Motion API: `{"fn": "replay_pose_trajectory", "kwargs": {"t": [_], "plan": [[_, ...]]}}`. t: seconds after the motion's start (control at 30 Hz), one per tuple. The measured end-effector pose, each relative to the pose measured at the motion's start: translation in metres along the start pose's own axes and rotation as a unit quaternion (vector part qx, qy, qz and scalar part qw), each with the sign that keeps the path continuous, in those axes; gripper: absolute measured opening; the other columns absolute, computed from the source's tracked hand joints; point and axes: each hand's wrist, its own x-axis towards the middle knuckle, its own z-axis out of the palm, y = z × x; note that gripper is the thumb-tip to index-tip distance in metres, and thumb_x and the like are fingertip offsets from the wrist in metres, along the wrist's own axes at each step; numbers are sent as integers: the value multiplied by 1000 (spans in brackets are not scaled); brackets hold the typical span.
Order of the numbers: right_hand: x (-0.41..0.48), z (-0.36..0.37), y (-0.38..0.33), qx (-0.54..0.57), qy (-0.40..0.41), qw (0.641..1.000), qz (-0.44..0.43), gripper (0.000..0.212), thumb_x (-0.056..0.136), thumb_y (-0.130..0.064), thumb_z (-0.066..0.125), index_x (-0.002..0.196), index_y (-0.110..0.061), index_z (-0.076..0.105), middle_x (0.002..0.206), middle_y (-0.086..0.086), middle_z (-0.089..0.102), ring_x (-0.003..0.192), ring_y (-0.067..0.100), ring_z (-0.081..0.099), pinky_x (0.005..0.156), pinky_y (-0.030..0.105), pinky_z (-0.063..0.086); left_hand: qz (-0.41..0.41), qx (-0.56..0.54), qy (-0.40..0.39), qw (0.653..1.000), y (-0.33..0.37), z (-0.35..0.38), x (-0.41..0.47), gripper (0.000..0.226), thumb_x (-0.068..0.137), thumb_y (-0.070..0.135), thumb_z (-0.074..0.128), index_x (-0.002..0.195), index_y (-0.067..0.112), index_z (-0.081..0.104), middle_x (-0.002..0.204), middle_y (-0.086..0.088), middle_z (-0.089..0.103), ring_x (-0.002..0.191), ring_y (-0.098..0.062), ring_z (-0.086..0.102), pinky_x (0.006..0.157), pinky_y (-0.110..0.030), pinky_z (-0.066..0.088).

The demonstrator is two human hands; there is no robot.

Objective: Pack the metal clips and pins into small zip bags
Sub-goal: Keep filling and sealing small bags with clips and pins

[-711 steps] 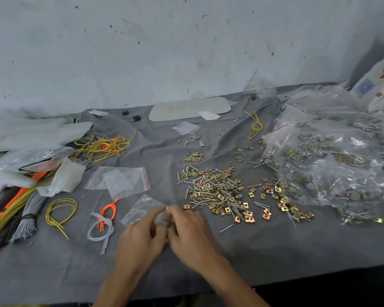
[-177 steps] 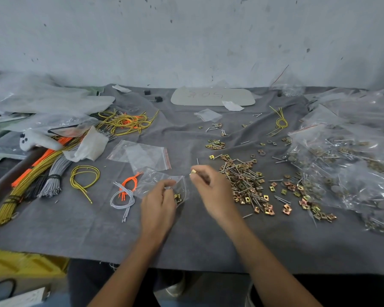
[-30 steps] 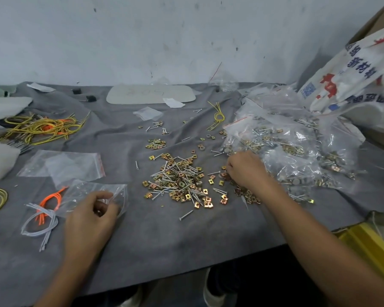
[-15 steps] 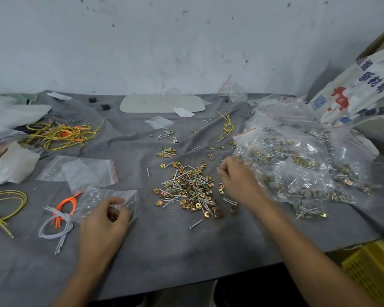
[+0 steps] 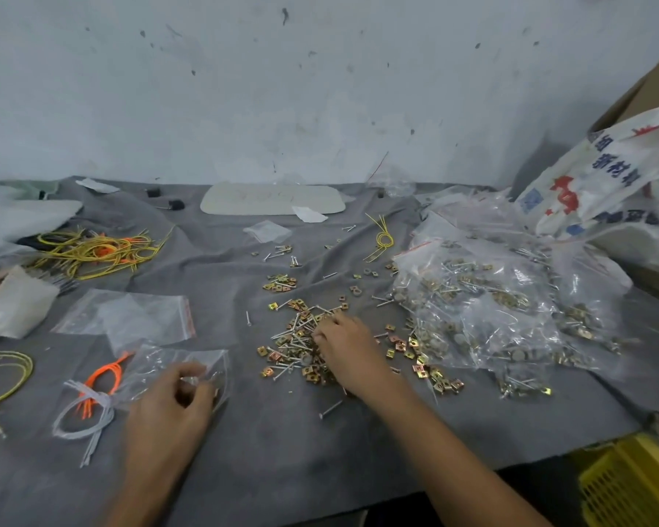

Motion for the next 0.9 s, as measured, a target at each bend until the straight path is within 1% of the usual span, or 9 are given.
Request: {"fn": "replay_pose_trajectory", "kwargs": {"t": [0.07,0.13,0.2,0.37,0.5,0.6,0.7,0.8,0.9], "plan": [[1,-2,6,39,5,999,9,22,104,-22,44,104,-15,66,109,2,61,101,21,55,89,38,45,3,4,1,1000,0,0,1,20,75,38,59,92,28,66,69,6,70,72,-20,66,72,-42,53],[2,-7,14,73,24,997,21,16,101,-20,52,97,-18,67,100,-2,65,94,17,58,79,32,43,3,11,7,1000,0,1,2,9,83,26,67,91,28,66,68,6,69,71,-19,65,73,-42,54],[1,-12,22,114,52,991,46,10,97,-17,60,96,-21,69,97,-7,68,89,10,60,74,25,41,6,19,9,1000,-3,1,4,14,84,17,69,89,29,65,66,7,68,70,-17,64,73,-42,54],[-1,-20,32,138,50,986,83,13,95,-17,65,101,-27,72,102,-7,73,93,11,65,84,27,50,9,21,9,1000,-6,2,6,14,84,15,70,88,27,64,64,4,66,68,-20,63,71,-43,53],[-1,-21,21,115,30,991,53,13,95,-18,63,101,-25,72,102,-8,71,91,9,60,79,22,43,13,18,11,1000,-6,2,6,13,84,16,69,88,27,65,61,3,65,65,-19,62,70,-43,53],[-2,-19,7,106,20,994,21,10,94,-19,64,99,-23,72,96,-10,65,88,7,57,83,27,47,11,20,9,1000,-5,2,5,13,84,17,69,89,28,65,61,3,64,65,-19,62,69,-43,53],[-4,-14,-5,81,-20,997,-8,5,92,-29,65,92,-28,70,96,-10,60,94,11,55,86,33,47,7,22,5,1000,-5,1,6,12,85,19,69,90,28,65,61,4,65,66,-19,62,69,-43,54],[-6,-7,-12,42,-42,998,10,13,91,-44,65,93,-31,66,102,-6,57,101,14,50,90,36,45,7,16,-1,1000,-5,-1,5,9,83,25,66,91,29,65,63,5,66,66,-18,62,70,-42,54],[-6,-2,-16,22,-28,999,-6,12,93,-40,64,93,-28,63,100,-7,55,103,17,49,89,34,42,-2,9,-4,1000,-1,-2,2,12,78,34,61,89,31,64,64,6,65,67,-17,62,70,-41,53]]}}
